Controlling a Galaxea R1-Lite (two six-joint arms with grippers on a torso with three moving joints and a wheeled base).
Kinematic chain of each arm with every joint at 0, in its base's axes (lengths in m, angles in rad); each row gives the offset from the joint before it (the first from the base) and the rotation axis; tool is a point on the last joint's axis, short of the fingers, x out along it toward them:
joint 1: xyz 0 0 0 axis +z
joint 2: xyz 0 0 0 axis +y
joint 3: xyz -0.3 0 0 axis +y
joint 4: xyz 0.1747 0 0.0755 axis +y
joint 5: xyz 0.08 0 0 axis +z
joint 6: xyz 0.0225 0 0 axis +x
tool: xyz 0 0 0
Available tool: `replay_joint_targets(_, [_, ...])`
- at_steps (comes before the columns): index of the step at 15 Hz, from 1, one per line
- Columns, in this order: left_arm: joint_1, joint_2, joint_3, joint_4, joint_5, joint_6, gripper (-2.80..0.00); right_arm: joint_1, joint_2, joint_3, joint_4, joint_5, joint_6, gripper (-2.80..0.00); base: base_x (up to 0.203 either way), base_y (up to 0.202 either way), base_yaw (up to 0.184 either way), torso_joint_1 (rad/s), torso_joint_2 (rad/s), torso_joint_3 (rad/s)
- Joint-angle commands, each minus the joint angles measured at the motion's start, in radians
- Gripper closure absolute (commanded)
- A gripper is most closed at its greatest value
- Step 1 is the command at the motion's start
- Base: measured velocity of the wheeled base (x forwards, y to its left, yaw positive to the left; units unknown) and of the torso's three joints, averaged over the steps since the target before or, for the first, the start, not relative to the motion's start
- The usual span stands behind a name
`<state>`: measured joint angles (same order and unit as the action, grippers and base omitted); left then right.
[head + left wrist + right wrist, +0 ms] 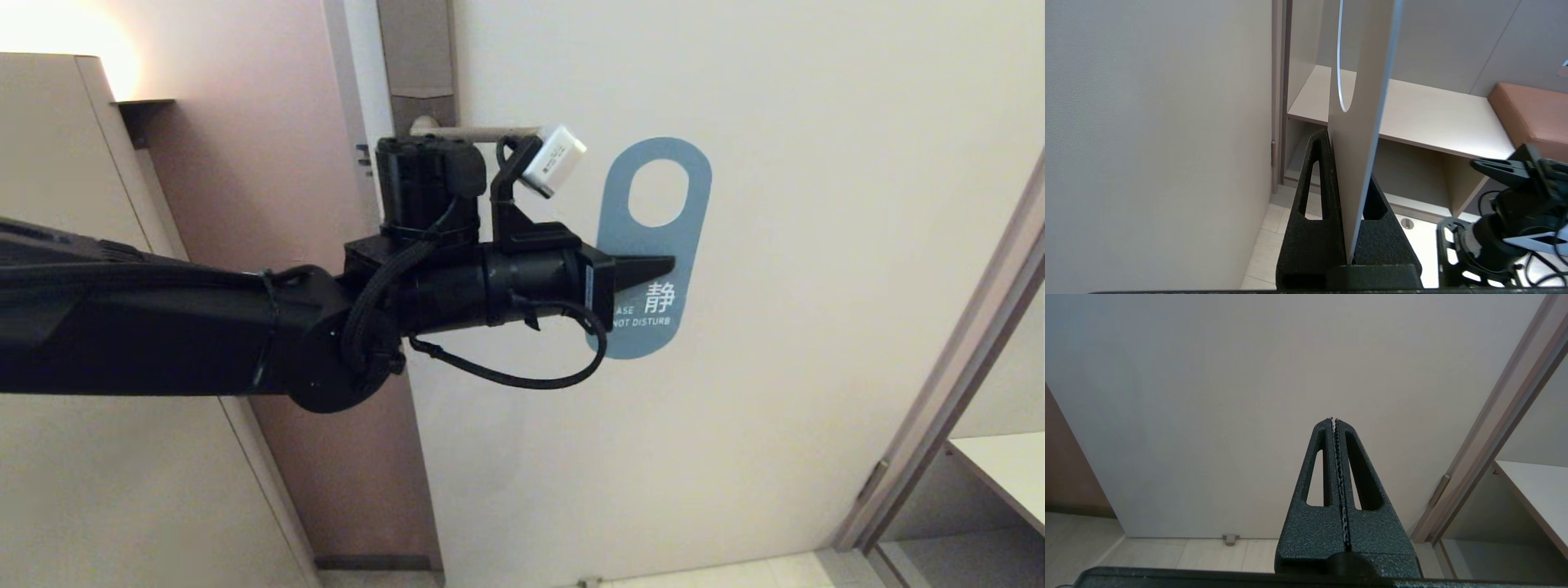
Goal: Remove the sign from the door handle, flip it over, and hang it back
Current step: Hand it to the other hand
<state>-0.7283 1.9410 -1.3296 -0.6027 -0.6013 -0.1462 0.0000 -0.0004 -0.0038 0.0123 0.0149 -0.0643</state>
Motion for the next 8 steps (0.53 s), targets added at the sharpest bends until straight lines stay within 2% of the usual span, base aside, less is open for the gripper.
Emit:
replay_joint_targets(1, [-0.002, 0.047, -0.005, -0.019, -0.003, -0.001, 0.00, 0.000, 0.004, -0.003, 0.005, 0.000, -0.002, 0.00, 0.000, 0.000, 0.000, 0.000, 0.00, 0.000])
replay_joint_targets(3, [-0.005, 0.071, -0.029, -0.032, -0.003, -0.003, 0.00, 0.000, 0.006, -0.025, 0.065, 0.000, -0.002, 0.00, 0.000, 0.000, 0.000, 0.000, 0.00, 0.000])
replay_joint_targets(5, [-0.005, 0.080, -0.050, -0.035, -0.004, -0.034, 0.00, 0.000, 0.009, -0.049, 0.118, 0.001, -0.002, 0.00, 0.000, 0.000, 0.000, 0.000, 0.00, 0.000])
replay_joint_targets(8, [-0.005, 0.082, -0.055, -0.037, -0.005, -0.044, 0.00, 0.000, 0.054, -0.079, 0.122, 0.020, -0.001, 0.00, 0.000, 0.000, 0.000, 0.000, 0.00, 0.000])
